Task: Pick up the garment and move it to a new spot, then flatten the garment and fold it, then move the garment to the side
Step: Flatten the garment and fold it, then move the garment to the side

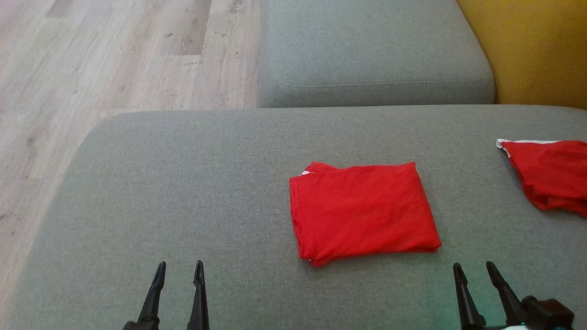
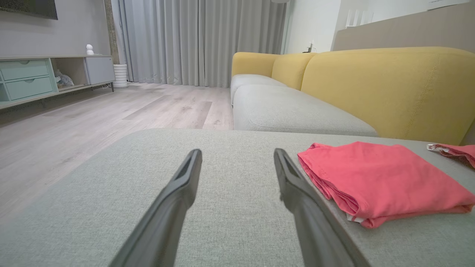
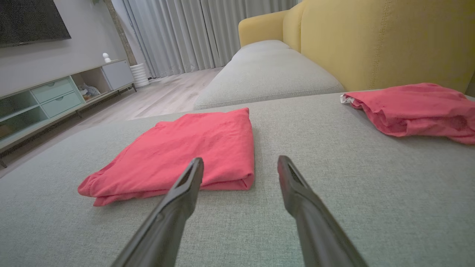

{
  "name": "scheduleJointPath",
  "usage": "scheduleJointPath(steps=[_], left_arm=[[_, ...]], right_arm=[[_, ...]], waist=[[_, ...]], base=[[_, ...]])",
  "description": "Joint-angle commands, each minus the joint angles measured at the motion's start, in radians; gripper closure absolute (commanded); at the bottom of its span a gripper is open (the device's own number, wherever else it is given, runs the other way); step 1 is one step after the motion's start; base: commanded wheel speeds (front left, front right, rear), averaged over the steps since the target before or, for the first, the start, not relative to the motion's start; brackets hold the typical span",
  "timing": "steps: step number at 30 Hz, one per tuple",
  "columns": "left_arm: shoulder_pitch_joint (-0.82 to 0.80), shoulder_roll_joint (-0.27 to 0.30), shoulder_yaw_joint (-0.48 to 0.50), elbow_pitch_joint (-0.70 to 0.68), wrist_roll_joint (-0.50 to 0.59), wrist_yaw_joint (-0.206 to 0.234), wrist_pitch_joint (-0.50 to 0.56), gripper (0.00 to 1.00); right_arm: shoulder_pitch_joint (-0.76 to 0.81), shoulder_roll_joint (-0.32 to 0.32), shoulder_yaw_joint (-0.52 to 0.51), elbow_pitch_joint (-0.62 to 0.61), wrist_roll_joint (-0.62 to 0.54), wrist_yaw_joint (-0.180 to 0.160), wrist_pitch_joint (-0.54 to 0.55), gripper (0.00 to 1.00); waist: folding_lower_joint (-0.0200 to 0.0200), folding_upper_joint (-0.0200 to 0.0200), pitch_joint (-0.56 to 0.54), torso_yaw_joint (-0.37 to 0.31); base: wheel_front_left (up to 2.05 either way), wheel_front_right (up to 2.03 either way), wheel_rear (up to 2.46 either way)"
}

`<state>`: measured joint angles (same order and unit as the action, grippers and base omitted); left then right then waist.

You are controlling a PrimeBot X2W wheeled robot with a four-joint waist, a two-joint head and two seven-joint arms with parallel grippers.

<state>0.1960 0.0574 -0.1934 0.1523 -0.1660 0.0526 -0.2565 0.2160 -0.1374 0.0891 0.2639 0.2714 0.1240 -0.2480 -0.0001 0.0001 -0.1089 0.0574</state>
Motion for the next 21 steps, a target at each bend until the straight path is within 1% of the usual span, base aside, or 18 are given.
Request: scheduleJointPath(steps=[1,4,8,11,15,16,18,20,21], left_arm=[[-0.028,-0.007,0.033,-0.031,-0.005,0.004,-0.005,0.0],[-0.032,-0.007,0.029,-0.038,-0.006,0.008,-0.005,0.0],[-0.038,-0.007,0.014,-0.057,0.003,0.015,-0.005,0.0],[-0.052,-0.007,-0.004,-0.076,0.009,0.02,-0.005,0.0],[-0.083,-0.007,-0.036,-0.102,0.015,0.018,-0.005,0.0],[-0.083,-0.007,-0.036,-0.102,0.015,0.018,-0.005,0.0],[-0.102,-0.007,-0.049,-0.113,0.016,0.02,-0.005,0.0],[-0.118,-0.007,-0.061,-0.119,0.015,0.021,-0.005,0.0],[-0.131,-0.007,-0.075,-0.12,0.014,0.023,-0.005,0.0]], right_arm=[[-0.026,-0.015,0.015,-0.031,-0.006,0.007,-0.014,0.0],[-0.037,-0.019,0.016,-0.017,0.004,0.007,-0.014,0.0],[-0.096,-0.04,0.031,0.046,0.044,0.007,-0.014,0.0],[-0.179,-0.07,0.051,0.119,0.091,0.007,-0.011,0.0],[-0.325,-0.103,0.08,0.216,0.188,0.007,0.043,0.0],[-0.325,-0.103,0.08,0.216,0.188,0.007,0.043,0.0],[-0.397,-0.119,0.101,0.263,0.22,0.007,0.067,0.0],[-0.459,-0.126,0.127,0.322,0.257,0.007,0.098,0.0],[-0.511,-0.13,0.153,0.386,0.285,0.007,0.121,0.0]], waist=[[0.0001,-0.0001,0.005,0.003],[0.0001,-0.0001,0.02,0.007],[0.0001,-0.0001,0.05,0.014],[0.0001,-0.0001,0.084,0.026],[0.0001,-0.0001,0.139,0.049],[0.0001,-0.0001,0.139,0.049],[0.0001,-0.0001,0.167,0.059],[0.0001,-0.0001,0.188,0.068],[0.0001,-0.0001,0.203,0.076]], base=[[0.0,0.0,0.0],[0.0,0.0,0.0],[0.0,0.0,0.0],[0.0,0.0,0.0],[0.0,0.0,0.0],[0.0,0.0,0.0],[0.0,0.0,0.0],[0.0,0.0,0.0],[0.0,0.0,0.0]])
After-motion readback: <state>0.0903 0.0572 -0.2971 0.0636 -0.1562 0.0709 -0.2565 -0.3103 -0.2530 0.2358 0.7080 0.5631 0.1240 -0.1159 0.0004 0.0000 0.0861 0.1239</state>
